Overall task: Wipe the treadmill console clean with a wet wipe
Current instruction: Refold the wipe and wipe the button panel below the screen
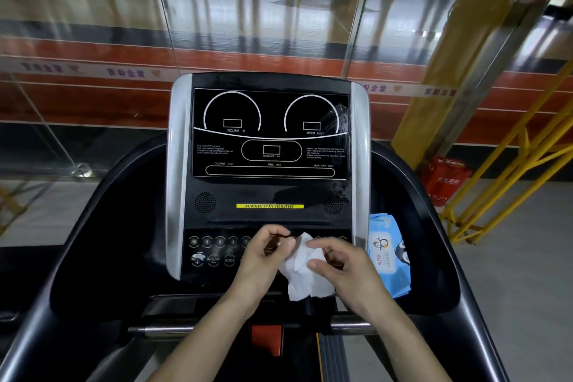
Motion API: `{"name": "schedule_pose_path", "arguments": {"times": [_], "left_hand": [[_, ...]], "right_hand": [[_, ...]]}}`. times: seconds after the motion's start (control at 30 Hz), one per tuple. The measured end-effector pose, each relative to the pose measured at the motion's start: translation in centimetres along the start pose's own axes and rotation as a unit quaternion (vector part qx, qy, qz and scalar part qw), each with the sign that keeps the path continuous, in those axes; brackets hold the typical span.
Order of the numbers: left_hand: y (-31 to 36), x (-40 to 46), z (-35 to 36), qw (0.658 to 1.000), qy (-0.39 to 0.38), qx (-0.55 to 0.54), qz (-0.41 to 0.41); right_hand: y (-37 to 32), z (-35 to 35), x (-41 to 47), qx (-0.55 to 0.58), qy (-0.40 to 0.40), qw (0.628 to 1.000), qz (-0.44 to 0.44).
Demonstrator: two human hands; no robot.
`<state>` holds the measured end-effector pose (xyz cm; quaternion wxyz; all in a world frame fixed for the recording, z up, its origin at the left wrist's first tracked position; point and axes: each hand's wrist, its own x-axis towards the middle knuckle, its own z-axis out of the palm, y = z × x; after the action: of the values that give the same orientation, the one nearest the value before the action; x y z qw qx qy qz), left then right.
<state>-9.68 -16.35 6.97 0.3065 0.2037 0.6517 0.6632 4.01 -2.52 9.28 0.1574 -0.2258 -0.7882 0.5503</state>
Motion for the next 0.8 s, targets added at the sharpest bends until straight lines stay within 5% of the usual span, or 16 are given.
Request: {"name": "schedule_pose_path", "arguments": {"times": [0.17, 0.3, 0.5, 0.8], "left_hand": [[0.2, 0.1, -0.2, 0.991, -0.08, 0.097, 0.039], [0.6, 1.3, 0.0, 0.984, -0.063, 0.134, 0.098], [3.5, 3.5, 0.4, 0.989, -0.047, 0.091, 0.111], [7.9, 7.7, 0.3, 0.937, -0.01, 0.271, 0.222]], "right_hand": [[-0.4, -1.1, 1.0, -0.066, 0.045, 0.995, -0.055], [-0.8, -1.3, 1.9, -0.051, 0.081, 0.993, -0.066], [-2.1, -1.6, 3.3, 0.084, 0.025, 0.996, -0.001], [-4.9, -4.2, 10.1, 0.112, 0.137, 0.984, 0.002]]}}
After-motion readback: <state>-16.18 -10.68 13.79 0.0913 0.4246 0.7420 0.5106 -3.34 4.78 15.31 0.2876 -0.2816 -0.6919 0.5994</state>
